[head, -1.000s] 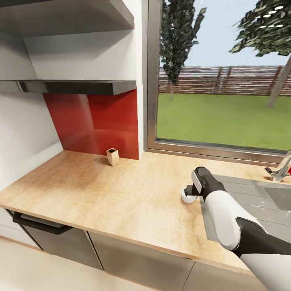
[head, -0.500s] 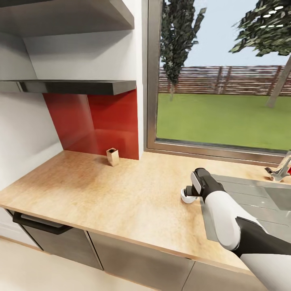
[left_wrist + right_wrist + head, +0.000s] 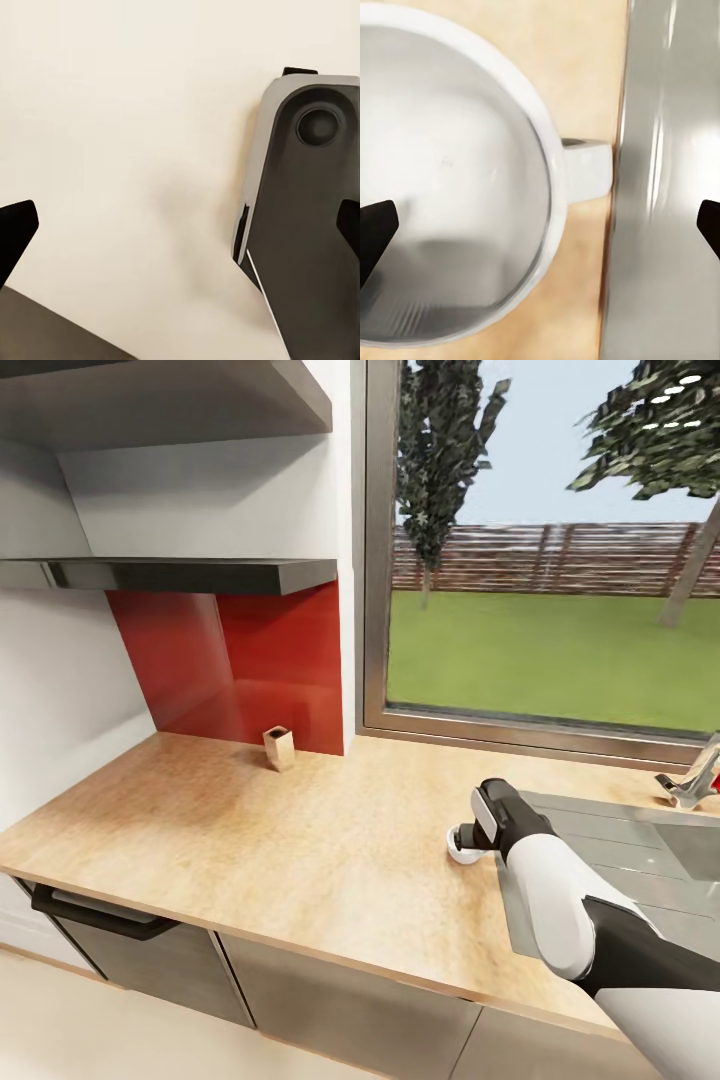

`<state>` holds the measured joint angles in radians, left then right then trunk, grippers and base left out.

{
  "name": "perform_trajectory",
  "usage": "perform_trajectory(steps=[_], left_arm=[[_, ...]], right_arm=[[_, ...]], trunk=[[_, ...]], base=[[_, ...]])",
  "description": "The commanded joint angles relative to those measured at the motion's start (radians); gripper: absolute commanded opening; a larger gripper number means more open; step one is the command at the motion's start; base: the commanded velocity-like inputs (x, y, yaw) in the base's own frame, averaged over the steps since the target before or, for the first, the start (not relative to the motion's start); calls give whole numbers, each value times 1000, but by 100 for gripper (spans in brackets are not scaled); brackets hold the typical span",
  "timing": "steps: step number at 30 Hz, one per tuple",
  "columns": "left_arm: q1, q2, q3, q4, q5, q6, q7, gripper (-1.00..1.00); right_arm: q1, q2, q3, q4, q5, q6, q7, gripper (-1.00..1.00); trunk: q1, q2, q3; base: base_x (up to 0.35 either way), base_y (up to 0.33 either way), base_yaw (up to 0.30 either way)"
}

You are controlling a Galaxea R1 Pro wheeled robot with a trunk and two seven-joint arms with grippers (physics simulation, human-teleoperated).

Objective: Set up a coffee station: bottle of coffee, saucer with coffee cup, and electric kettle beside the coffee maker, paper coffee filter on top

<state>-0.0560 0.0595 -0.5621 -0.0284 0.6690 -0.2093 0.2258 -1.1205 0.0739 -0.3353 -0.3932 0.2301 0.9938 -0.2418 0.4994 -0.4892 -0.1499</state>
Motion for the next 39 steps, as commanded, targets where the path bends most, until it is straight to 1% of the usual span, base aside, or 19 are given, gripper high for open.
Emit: perform_trajectory(steps=[1, 10, 12, 13, 15, 24, 25, 39], left_arm=[[0, 0, -8, -2, 6, -1, 4, 100], [1, 0, -8, -1, 6, -1, 4, 100], [0, 0, -8, -1, 6, -1, 4, 100], [1, 0, -8, -1, 6, -1, 4, 100], [1, 0, -8, -1, 6, -1, 4, 100], [1, 0, -8, -1, 6, -1, 4, 100], [1, 0, -8, -1, 6, -1, 4, 100], [1, 0, -8, -1, 6, -1, 4, 100]], right_arm=[[-1, 1, -8, -1, 9, 3, 2, 100], [0, 2, -8, 6, 9, 2, 2, 100], [2, 1, -8, 13, 9, -9, 2, 100], [2, 1, -8, 16, 9, -28, 2, 100], [2, 1, -8, 18, 9, -35, 1, 100], [2, 1, -8, 19, 9, -38, 1, 100], [2, 1, -8, 19, 9, -38, 1, -100], [5, 1, -8, 19, 9, -38, 1, -100]], trunk=[[0, -2, -2], [0, -2, -2], [0, -2, -2], [0, -2, -2], [0, -2, -2], [0, -2, -2], [0, -2, -2], [0, -2, -2]], base=[[0, 0, 0], [0, 0, 0], [0, 0, 0], [0, 0, 0], [0, 0, 0], [0, 0, 0], [0, 0, 0], [0, 0, 0]])
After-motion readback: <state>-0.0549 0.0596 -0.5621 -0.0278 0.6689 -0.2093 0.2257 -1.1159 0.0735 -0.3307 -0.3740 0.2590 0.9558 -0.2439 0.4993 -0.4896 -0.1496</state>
